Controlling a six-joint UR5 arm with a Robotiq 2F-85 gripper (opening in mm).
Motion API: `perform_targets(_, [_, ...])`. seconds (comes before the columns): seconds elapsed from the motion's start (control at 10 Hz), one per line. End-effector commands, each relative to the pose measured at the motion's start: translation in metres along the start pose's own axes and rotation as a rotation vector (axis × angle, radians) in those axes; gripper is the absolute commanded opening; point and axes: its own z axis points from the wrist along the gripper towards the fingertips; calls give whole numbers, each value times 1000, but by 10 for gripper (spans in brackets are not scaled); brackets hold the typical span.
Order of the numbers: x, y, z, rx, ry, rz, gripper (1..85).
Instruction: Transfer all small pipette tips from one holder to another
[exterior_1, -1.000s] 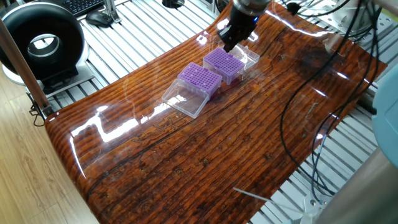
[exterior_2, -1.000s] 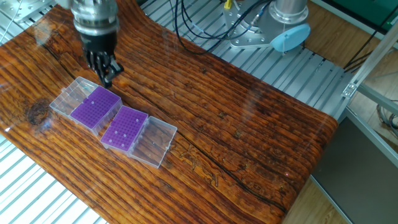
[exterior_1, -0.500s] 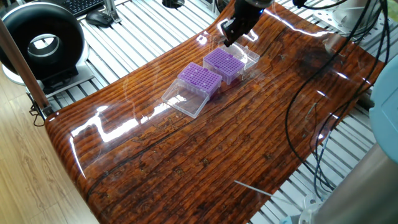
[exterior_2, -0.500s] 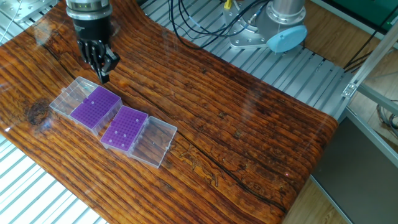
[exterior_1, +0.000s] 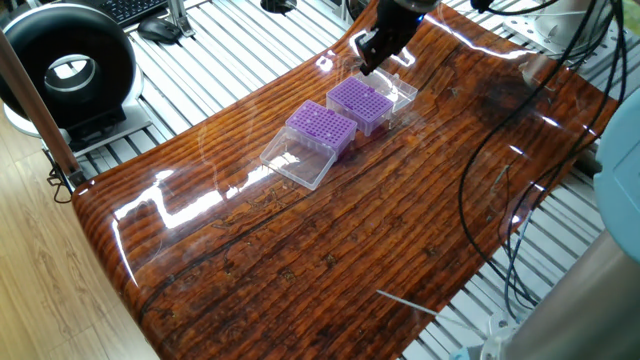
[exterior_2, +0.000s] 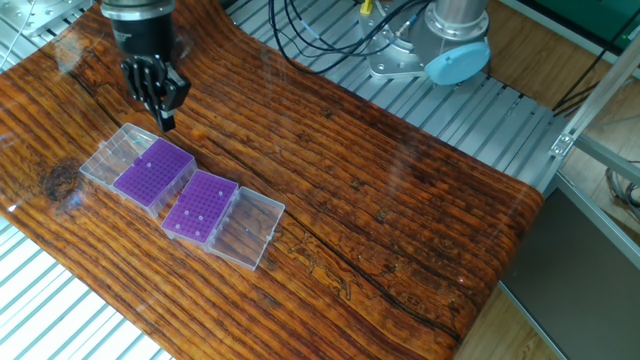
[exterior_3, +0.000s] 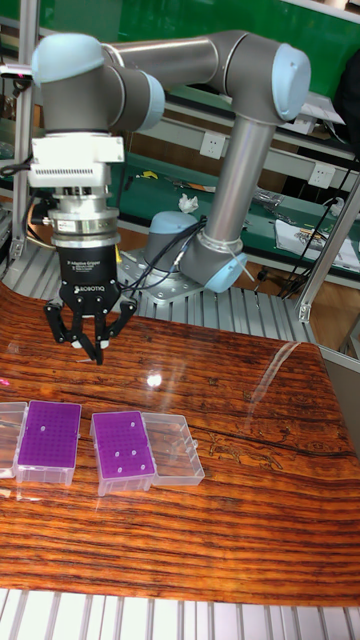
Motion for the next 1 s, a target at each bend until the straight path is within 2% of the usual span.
perform_targets(0.0, [-8, 6, -5, -56, -33, -12, 10])
perform_targets(0.2, [-8, 3, -6, -65, -35, -24, 10])
perform_targets(0.5, [-10, 14, -6, -121, -47, -19, 10])
perform_targets(0.9, [-12, 12, -8, -158, -65, -40, 10])
